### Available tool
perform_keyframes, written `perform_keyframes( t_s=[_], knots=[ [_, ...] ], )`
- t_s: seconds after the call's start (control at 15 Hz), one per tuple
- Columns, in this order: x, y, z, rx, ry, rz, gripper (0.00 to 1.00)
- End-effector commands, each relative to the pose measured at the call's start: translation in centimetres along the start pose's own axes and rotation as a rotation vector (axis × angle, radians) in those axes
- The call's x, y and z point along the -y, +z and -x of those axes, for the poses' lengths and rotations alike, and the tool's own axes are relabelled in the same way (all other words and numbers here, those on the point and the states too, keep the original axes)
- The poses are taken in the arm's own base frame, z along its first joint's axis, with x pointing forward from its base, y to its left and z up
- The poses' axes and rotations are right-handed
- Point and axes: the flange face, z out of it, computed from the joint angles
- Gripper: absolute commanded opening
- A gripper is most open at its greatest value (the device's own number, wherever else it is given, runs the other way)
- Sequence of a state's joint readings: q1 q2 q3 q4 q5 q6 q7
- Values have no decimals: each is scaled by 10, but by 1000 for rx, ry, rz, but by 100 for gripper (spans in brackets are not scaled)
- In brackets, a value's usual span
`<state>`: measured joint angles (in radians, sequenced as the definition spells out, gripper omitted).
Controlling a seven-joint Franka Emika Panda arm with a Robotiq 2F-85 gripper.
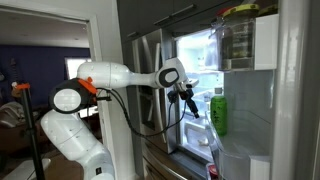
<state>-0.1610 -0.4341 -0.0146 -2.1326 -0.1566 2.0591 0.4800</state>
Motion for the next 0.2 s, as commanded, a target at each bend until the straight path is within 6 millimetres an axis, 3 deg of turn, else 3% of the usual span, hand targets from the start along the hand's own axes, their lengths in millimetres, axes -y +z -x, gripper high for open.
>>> perform_keyframes(
  t_s=[0.0,0.13],
  knots=[
    [0,0,0,1,0,0,100],
    [0,0,0,1,0,0,100]
  ],
)
